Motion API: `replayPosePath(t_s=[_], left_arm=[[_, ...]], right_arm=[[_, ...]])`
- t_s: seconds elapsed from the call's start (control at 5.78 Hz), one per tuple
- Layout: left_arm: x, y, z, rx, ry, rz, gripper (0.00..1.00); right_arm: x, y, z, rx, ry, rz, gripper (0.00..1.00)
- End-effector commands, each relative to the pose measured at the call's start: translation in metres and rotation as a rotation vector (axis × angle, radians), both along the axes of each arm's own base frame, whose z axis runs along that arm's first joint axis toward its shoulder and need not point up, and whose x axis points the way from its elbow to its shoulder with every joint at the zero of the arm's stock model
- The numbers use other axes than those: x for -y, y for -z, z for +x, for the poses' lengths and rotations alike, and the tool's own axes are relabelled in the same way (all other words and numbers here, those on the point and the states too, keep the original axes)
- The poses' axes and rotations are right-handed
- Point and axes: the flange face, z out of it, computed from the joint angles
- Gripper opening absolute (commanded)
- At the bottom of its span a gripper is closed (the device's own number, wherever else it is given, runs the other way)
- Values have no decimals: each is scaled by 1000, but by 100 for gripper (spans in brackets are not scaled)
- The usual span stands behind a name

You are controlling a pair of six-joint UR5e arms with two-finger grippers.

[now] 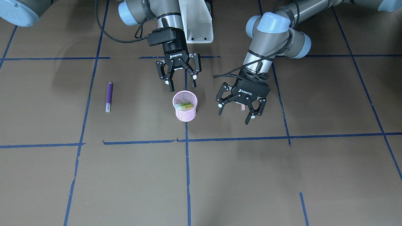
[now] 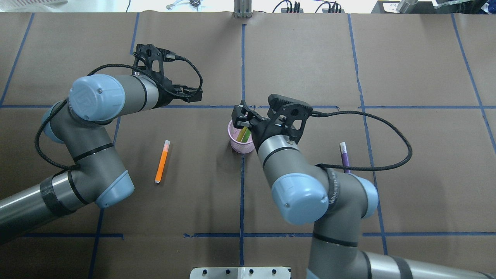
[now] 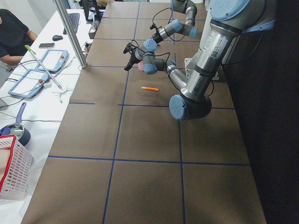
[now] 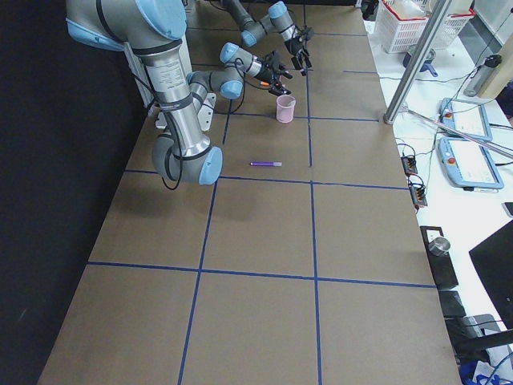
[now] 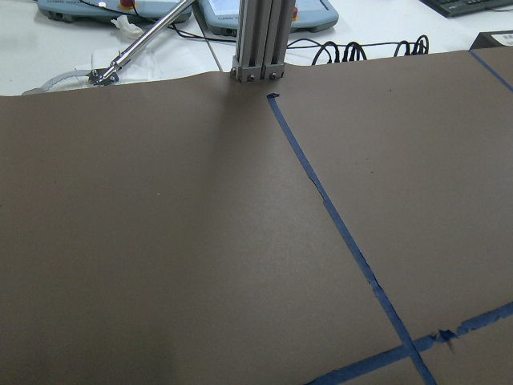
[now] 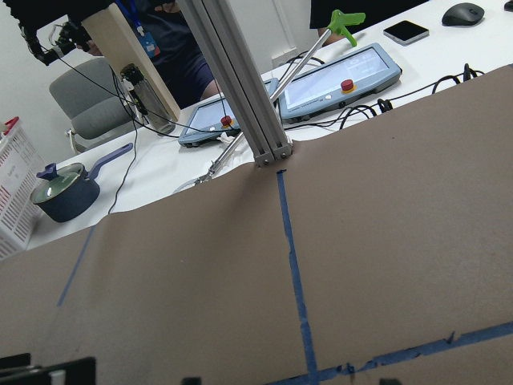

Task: Collect pens into pen holder
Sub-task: 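Withdraw the right gripper while the left gripper grasps the orange marker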

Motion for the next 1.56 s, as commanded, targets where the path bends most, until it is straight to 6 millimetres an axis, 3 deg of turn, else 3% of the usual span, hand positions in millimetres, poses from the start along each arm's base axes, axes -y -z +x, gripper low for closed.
replayPosePath(t_s=[0.0,0.17,0.52,0.69,0.87,1.21,1.39], left_arm=[[24,-17,-32,60,-117,-194,99],[24,-22,-39,80,-177,-289,99],[7,-32,-35,177,-302,-564,100],[-2,-50,-20,196,-345,-606,99],[-20,-61,11,242,-427,-576,99],[-19,-82,27,288,-588,-480,99],[-22,-78,29,271,-595,-487,100]], right_arm=[[43,-45,46,-16,137,-124,77],[71,-56,72,-30,184,-198,77],[108,-61,112,-87,220,-183,80],[119,-72,130,-134,268,-168,93],[128,-81,146,-162,297,-164,93],[138,-87,168,-137,361,-208,99],[138,-93,175,-160,372,-195,100]])
